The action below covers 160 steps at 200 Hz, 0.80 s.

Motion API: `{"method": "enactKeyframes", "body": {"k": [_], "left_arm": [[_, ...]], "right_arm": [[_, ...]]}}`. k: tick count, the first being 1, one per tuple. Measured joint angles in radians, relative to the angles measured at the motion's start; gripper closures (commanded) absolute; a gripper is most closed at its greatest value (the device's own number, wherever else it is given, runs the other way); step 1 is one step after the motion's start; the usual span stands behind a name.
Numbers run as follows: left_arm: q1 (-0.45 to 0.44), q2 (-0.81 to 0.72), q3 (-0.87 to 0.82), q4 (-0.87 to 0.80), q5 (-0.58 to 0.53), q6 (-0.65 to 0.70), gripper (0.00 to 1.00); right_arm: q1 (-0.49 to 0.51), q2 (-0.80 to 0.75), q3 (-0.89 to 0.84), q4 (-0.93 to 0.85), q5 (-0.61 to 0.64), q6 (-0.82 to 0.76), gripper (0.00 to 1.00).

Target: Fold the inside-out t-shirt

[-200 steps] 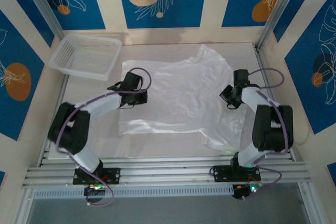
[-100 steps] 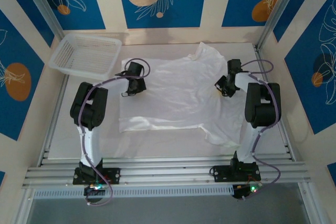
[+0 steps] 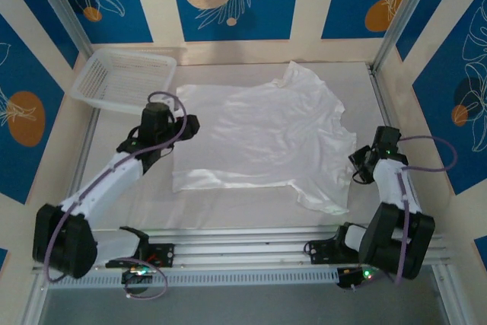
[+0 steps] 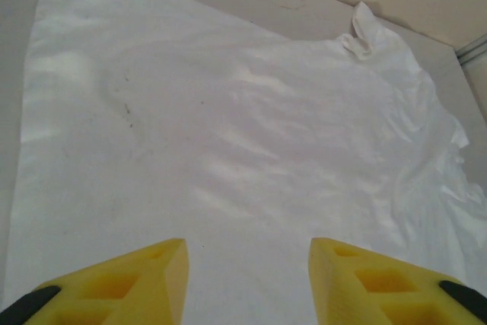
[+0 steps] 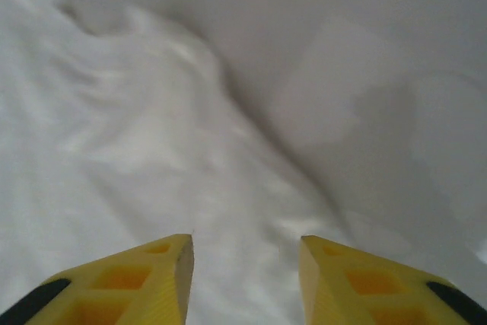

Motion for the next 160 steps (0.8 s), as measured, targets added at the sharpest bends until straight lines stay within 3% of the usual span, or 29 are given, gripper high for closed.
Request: {"method": "enactKeyframes", "body": {"k": [74, 100, 133, 160], "left_arm": [[0.000, -0.023, -0.134, -0.057, 0.002, 0.019, 0.52], [0.000, -0.023, -0.134, -0.056, 0.010, 0.024, 0.52], [0.000, -0.027, -0.146, -0.068, 0.011, 0.024, 0.51], [0.000, -0.031, -0.146, -0.084, 0.009, 0.024, 0.51]], "right_arm": [[-0.011, 0.249, 0.047, -0.024, -0.029, -0.084, 0.55], [-0.010, 0.268, 0.066, -0.050, -0.017, -0.101, 0.69], [-0.005, 0.275, 0.066, -0.009, -0.043, -0.117, 1.00], [0.016, 0.275, 0.066, 0.060, -0.077, -0.116, 0.99]]}}
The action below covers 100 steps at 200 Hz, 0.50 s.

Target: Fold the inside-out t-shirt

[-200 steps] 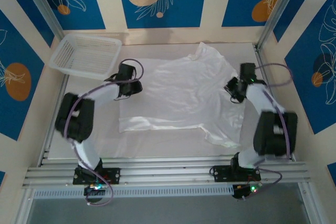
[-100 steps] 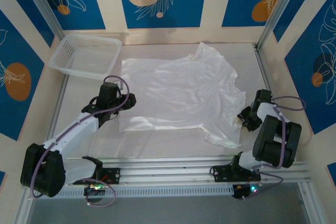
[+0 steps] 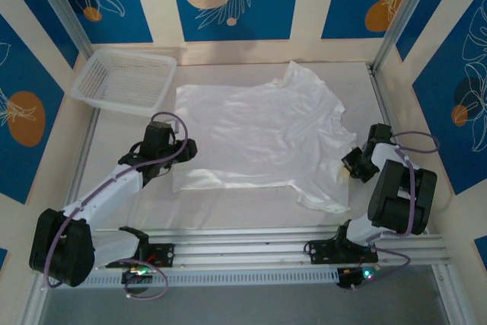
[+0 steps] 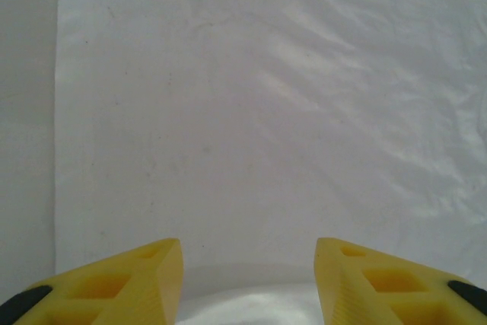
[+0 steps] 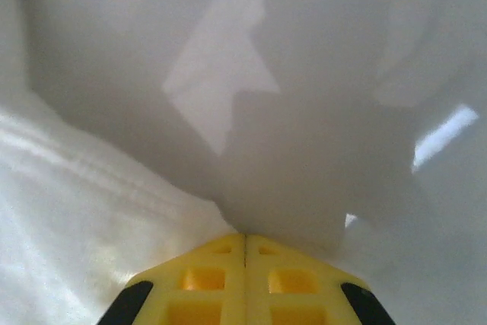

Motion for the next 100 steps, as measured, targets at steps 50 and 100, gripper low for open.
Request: {"method": "enactKeyframes", "body": {"k": [50, 100], "left_arm": [[0.000, -0.031, -0.004, -0.015, -0.008, 0.000, 0.51], [0.000, -0.031, -0.006, -0.024, -0.010, 0.000, 0.50]], "right_arm": [[0.012, -0.093, -0.021, 0.026, 0.024, 0.006, 0.56], [0.013, -0.053, -0.020, 0.040, 0.015, 0.007, 0.61]]}}
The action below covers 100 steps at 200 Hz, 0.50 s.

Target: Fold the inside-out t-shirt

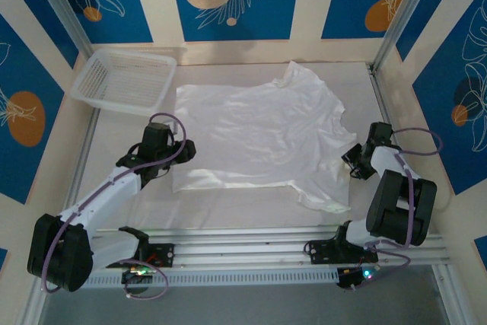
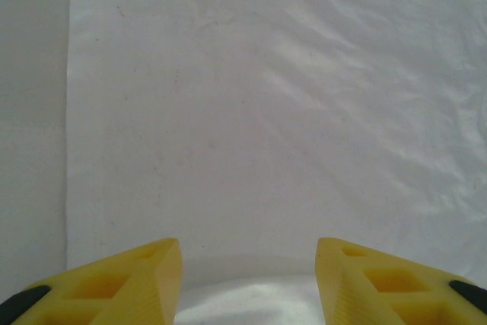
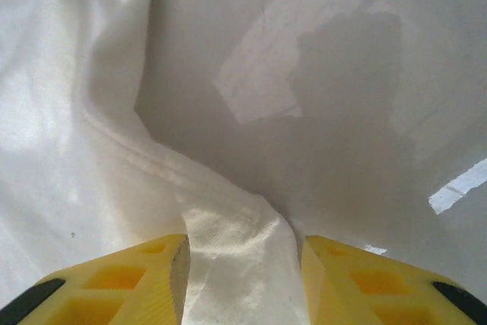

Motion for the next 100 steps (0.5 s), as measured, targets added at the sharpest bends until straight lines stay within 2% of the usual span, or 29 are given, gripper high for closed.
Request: {"method": "enactKeyframes", "body": {"k": [45, 79, 100], "left_arm": [[0.000, -0.011, -0.009, -0.018, -0.011, 0.000, 0.50], [0.000, -0.025, -0.013, -0.028, -0.019, 0.000, 0.50], [0.000, -0.040, -0.015, -0.032, -0.031, 0.000, 0.50]], "right_arm": [[0.002, 0.064, 0.025, -0.020, -0.012, 0.005, 0.58], [-0.005, 0.094, 0.047, -0.044, -0.014, 0.009, 0.82], [-0.007, 0.104, 0.054, -0.043, -0.018, 0.007, 0.90]]}}
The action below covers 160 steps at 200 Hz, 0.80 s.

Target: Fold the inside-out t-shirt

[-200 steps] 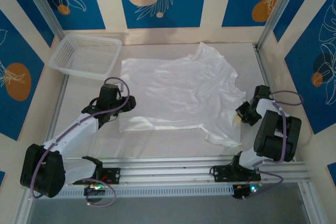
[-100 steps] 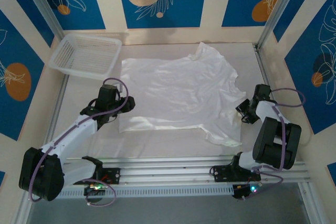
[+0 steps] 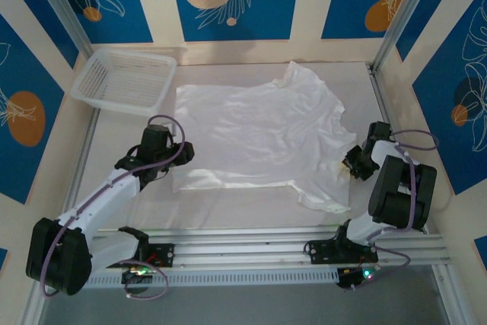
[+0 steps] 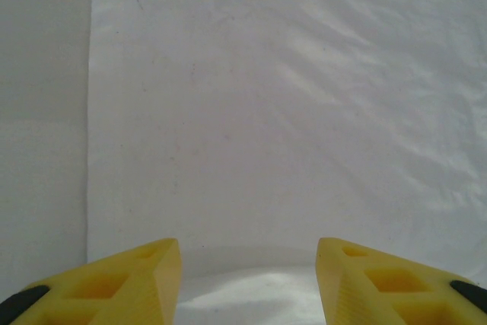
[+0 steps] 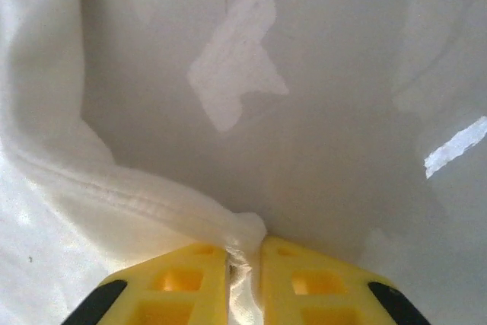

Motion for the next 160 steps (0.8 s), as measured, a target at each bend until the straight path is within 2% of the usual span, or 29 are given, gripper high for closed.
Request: {"method": "enactKeyframes", "body": {"k": [28, 48, 90, 110, 160], "left_arm": [[0.000, -0.044, -0.015, -0.020, -0.029, -0.001, 0.50], [0.000, -0.062, -0.015, -0.050, -0.059, -0.011, 0.51], [0.000, -0.053, -0.016, -0.193, -0.111, -0.115, 0.53], [0.000, -0.044, -0.045, -0.227, -0.111, -0.178, 0.53], [0.000, 0.050, -0.129, -0.213, -0.047, -0.256, 0.57]], "right_arm": [[0.000, -0.004, 0.000, 0.016, -0.005, 0.001, 1.00], [0.002, -0.039, -0.010, 0.014, 0.000, 0.007, 1.00], [0.025, -0.338, -0.083, -0.003, 0.052, 0.066, 1.00], [0.038, -0.427, -0.110, -0.011, 0.076, 0.096, 1.00], [0.058, -0.428, -0.160, -0.012, 0.082, 0.137, 1.00]]}}
